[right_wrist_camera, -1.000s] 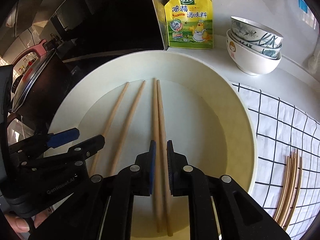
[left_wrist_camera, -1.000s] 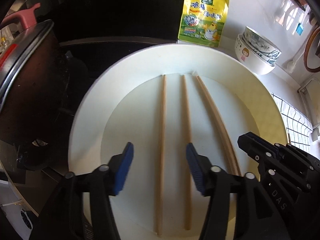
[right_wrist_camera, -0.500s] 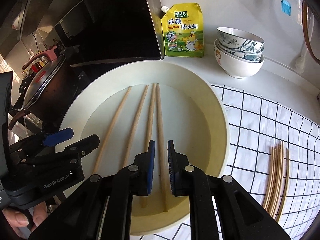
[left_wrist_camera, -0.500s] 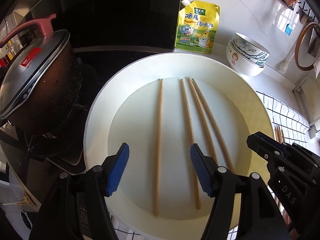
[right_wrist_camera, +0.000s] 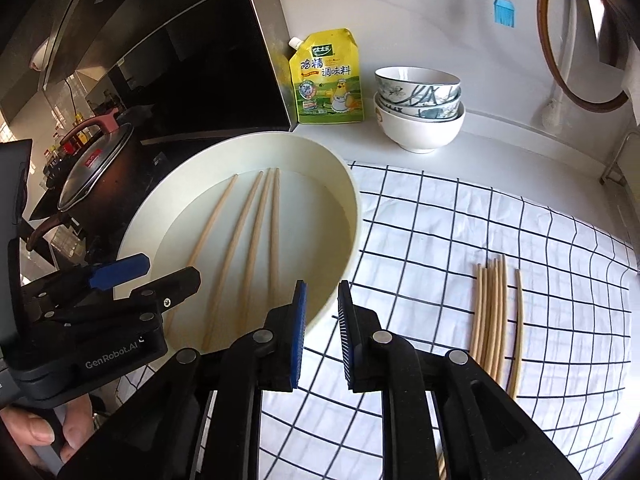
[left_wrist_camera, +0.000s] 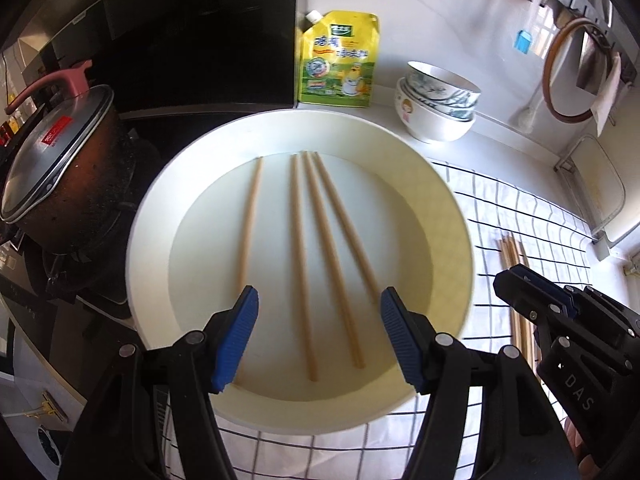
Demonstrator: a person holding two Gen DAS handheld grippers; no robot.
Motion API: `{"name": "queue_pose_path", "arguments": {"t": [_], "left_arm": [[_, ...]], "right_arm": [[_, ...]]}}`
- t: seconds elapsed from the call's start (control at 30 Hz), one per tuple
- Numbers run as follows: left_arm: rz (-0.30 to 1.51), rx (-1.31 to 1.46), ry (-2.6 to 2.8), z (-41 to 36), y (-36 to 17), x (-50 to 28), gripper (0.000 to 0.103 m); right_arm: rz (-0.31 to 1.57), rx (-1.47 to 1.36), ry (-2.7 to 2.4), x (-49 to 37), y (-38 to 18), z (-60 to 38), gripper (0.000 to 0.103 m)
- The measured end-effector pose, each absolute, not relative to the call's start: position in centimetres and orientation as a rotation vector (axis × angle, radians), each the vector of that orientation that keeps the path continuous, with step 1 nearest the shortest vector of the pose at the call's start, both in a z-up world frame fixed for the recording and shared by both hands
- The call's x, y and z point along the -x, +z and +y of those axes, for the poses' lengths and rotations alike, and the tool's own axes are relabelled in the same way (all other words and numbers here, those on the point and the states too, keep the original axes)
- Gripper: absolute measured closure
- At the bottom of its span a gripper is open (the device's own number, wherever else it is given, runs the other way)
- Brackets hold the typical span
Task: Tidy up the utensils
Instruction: 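Move both open tools back from the basin to the chopstick row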
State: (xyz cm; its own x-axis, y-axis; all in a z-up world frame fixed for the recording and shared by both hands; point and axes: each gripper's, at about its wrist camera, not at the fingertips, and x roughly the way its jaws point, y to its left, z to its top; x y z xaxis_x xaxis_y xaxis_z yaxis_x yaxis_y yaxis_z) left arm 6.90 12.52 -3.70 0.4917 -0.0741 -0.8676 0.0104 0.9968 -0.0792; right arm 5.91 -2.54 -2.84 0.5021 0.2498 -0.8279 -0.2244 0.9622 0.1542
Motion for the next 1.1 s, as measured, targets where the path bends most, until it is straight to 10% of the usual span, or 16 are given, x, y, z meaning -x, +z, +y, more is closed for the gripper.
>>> {"name": "queue_pose_path", "arguments": {"t": [1.1], "left_arm": [[1.144,-0.014,-0.245,-2.6,-6.7,-3.7,0.04]], "right_arm": [[1.08,-0.113,0.048,-0.5,-7.0,-19.3,0.077]]}}
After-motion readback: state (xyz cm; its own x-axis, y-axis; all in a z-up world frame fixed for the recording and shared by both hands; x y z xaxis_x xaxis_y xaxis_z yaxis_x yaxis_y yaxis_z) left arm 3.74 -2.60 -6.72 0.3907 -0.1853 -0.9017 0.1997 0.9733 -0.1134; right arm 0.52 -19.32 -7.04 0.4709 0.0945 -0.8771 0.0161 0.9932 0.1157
